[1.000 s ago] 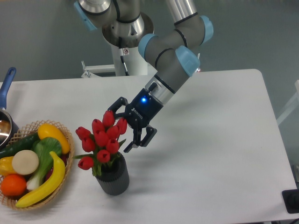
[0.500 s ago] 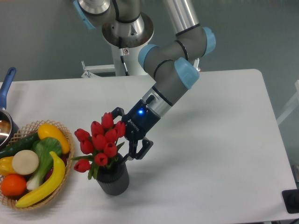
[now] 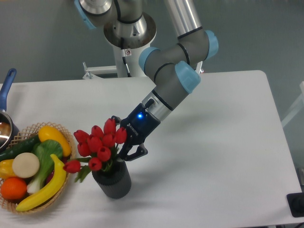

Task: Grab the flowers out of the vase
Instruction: 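Lower the gripper around the tulip stems and close on them, then lift the gripped tulips straight up out of the black vase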

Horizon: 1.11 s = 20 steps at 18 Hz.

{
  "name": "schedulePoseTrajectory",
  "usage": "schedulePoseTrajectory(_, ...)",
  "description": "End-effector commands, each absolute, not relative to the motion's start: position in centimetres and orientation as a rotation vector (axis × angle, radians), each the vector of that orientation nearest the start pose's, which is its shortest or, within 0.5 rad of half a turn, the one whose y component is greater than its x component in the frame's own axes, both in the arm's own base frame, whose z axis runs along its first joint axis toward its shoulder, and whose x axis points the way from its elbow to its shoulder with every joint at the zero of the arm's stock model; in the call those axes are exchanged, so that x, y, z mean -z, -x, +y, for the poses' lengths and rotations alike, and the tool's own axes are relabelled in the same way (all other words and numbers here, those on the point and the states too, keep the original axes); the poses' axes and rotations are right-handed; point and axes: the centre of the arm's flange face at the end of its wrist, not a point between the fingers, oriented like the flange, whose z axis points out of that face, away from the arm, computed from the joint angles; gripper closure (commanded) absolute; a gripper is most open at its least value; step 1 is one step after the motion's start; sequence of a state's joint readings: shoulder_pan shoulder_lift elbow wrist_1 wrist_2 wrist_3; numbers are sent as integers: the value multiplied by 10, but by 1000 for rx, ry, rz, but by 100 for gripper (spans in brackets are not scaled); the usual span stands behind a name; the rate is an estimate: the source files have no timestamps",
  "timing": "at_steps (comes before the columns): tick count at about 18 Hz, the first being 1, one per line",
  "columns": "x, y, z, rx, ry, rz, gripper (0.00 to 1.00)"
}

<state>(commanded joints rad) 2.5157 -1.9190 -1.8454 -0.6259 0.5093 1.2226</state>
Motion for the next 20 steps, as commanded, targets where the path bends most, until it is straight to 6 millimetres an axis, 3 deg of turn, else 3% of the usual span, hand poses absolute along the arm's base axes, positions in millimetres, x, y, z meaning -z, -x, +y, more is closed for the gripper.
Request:
schedulePoseTrajectory(9, -332, 339, 510, 273, 1984, 453, 100)
schedulePoseTrajectory(17, -396, 355, 522, 312, 1986, 276, 100)
schedulePoseTrajectory(20, -406, 359, 521, 332, 1980, 232, 100)
